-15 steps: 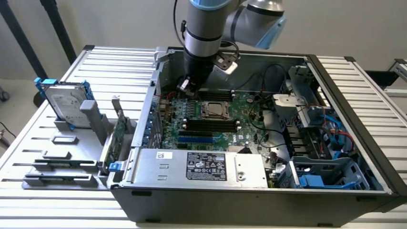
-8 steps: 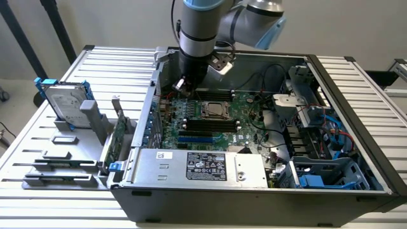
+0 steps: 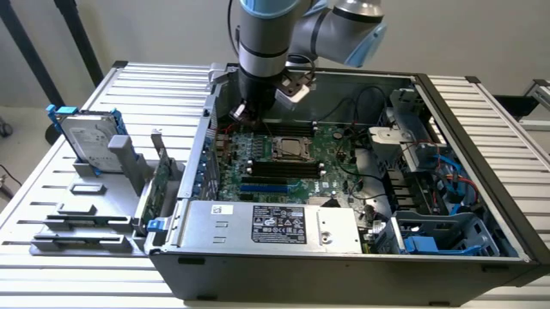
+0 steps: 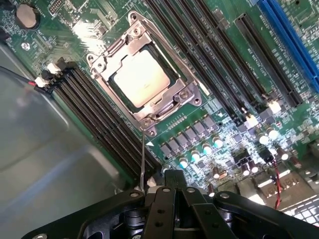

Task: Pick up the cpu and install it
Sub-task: 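Install the first cpu locking lever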

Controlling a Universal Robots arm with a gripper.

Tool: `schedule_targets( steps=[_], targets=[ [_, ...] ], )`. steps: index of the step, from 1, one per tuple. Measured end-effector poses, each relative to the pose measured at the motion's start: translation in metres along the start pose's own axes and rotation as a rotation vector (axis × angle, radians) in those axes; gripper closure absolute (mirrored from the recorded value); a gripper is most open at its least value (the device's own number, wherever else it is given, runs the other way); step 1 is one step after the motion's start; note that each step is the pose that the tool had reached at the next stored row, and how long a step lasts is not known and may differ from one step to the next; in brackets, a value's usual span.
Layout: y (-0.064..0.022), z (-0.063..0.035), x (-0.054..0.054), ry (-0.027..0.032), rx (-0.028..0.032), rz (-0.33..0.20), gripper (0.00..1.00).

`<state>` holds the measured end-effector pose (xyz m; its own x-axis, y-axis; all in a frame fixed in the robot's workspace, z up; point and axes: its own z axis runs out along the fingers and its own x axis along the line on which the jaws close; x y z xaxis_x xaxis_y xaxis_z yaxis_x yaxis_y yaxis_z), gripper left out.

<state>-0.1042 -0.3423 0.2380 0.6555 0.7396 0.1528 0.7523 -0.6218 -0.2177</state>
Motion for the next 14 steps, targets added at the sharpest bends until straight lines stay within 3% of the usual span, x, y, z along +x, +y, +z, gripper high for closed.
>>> schedule_targets(
  steps=[10, 12, 14],
  targets=[
    [-0.0039, -0.0056, -0.0013, 0.0563, 0.0232, 0.079, 0.89],
    [-0.0047, -0.0059, -0.0019, 0.0627, 0.0258, 0.093, 0.89],
    [-0.0051, -0.0059, -0.0022, 0.0614, 0.0284, 0.103, 0.89]
  ],
)
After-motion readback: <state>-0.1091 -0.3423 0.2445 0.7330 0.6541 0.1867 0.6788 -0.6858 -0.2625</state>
